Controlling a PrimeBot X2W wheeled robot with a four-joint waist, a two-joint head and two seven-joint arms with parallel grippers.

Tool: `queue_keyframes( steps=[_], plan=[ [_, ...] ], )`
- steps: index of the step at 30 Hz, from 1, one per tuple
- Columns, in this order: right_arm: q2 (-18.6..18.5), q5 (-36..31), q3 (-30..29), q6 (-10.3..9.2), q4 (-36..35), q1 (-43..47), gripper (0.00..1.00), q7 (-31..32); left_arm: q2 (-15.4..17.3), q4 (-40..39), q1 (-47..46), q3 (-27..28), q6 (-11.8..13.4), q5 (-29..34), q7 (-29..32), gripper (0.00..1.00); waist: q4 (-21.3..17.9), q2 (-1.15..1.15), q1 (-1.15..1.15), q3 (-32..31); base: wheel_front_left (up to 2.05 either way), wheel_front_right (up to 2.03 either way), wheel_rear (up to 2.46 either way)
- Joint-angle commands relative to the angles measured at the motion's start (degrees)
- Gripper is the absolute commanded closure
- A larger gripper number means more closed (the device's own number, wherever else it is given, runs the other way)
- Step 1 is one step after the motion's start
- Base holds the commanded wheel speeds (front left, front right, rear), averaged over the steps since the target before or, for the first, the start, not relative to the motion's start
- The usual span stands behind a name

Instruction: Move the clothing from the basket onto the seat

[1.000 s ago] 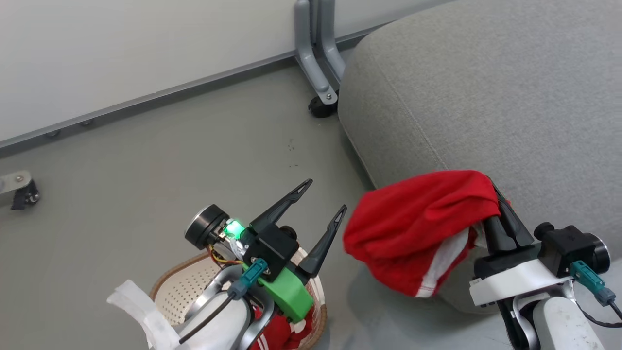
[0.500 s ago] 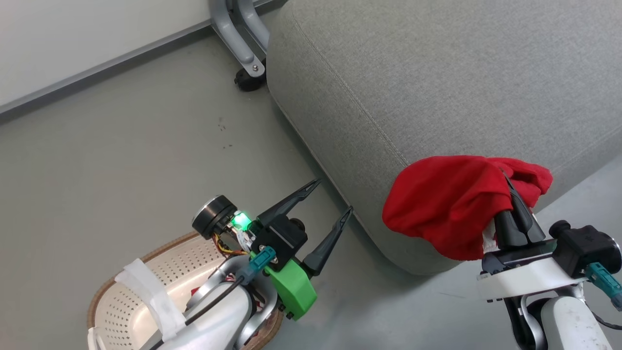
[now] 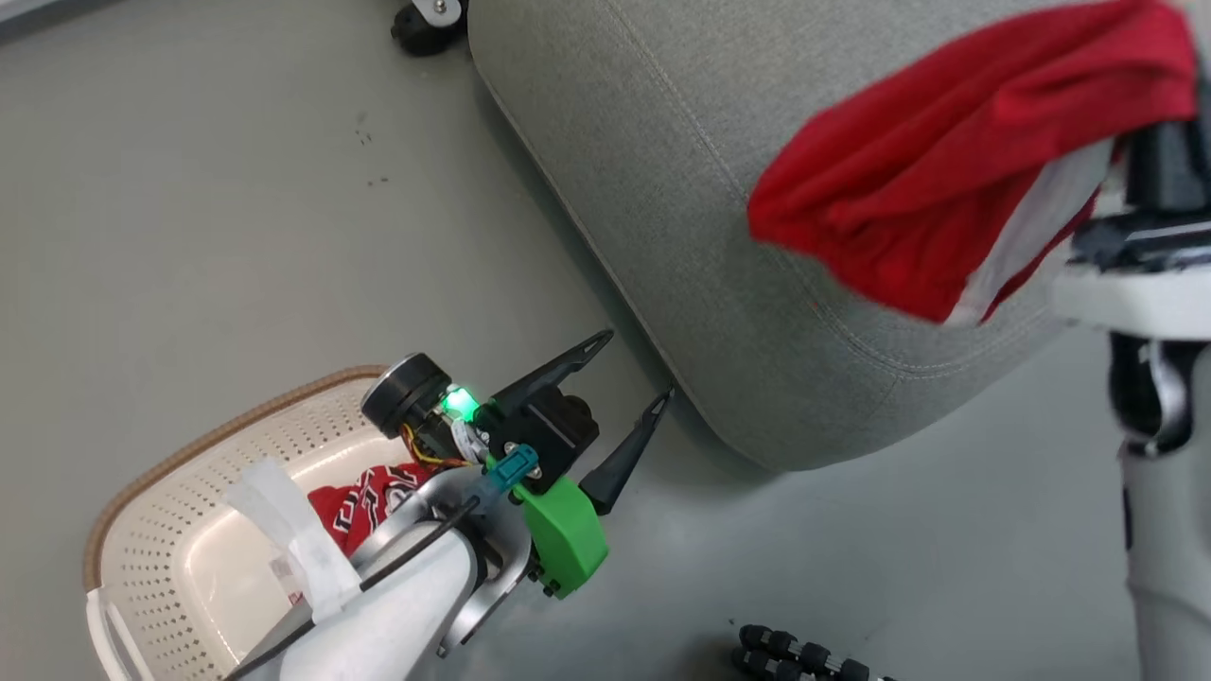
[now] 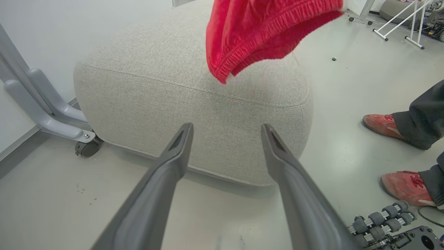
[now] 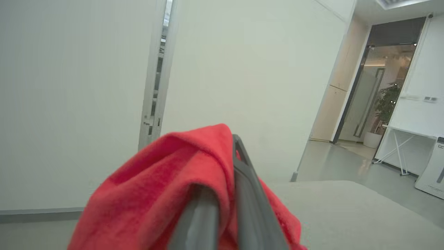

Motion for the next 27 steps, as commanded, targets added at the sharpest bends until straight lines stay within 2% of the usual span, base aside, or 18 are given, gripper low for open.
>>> queue_keyframes(
  steps=[1, 7, 12, 19, 25, 26, 27],
  plan=[
    [-1.29, 0.01, -1.57, -0.1, -0.2, -3.73, 1.0, -0.09, 0.66, -0.94, -1.94, -0.06, 0.1, 0.95, 0.73, 0.0, 2.32, 0.0, -0.01, 7.52, 0.0, 0.0, 0.0],
    [-6.72, -2.74, -9.33, -0.11, 0.46, -16.32, 1.0, -0.07, 1.77, -4.49, -5.88, -0.27, -0.19, 2.12, 3.95, 0.0, 6.4, 0.0, -0.01, 16.76, 0.0, 0.0, 0.0],
    [-9.1, -6.17, -14.67, -0.1, 4.86, -20.36, 1.0, -0.06, 1.96, -6.31, -8.23, -0.94, -0.46, 2.93, 4.99, 0.0, 8.98, 0.0, -0.01, 22.29, 0.0, 0.0, 0.0],
    [-8.49, -11.97, -23.77, -0.11, 18.03, -19.94, 1.0, -0.06, 1.99, -6.44, -9.65, -1.38, -0.65, 3.12, 4.21, 0.0, 11.14, 0.0, -0.01, 25.57, 0.0, 0.0, 0.0],
    [-5.4, -19.27, -30.52, -0.11, 23.86, -19.83, 1.0, -0.06, 2.75, -4.8, -10.06, -1.69, -0.29, 3.96, 2.86, 0.0, 11.4, 0.0, -0.01, 24.82, 0.0, 0.0, 0.0],
    [-5.13, -20.13, -31.58, -0.11, 24.47, -19.76, 0.62, -0.06, 2.47, -4.55, -10.02, -1.68, -0.2, 3.67, 2.47, 0.0, 11.47, 0.0, -0.01, 24.51, 0.0, 0.0, 0.0],
    [-4.78, -21.43, -32.57, -0.11, 24.76, -19.37, 0.0, -0.06, 2.23, -4.13, -10.13, -1.75, -0.14, 3.61, 2.1, 0.0, 11.6, 0.0, -0.01, 23.96, 0.0, 0.0, 0.0]
  ],
)
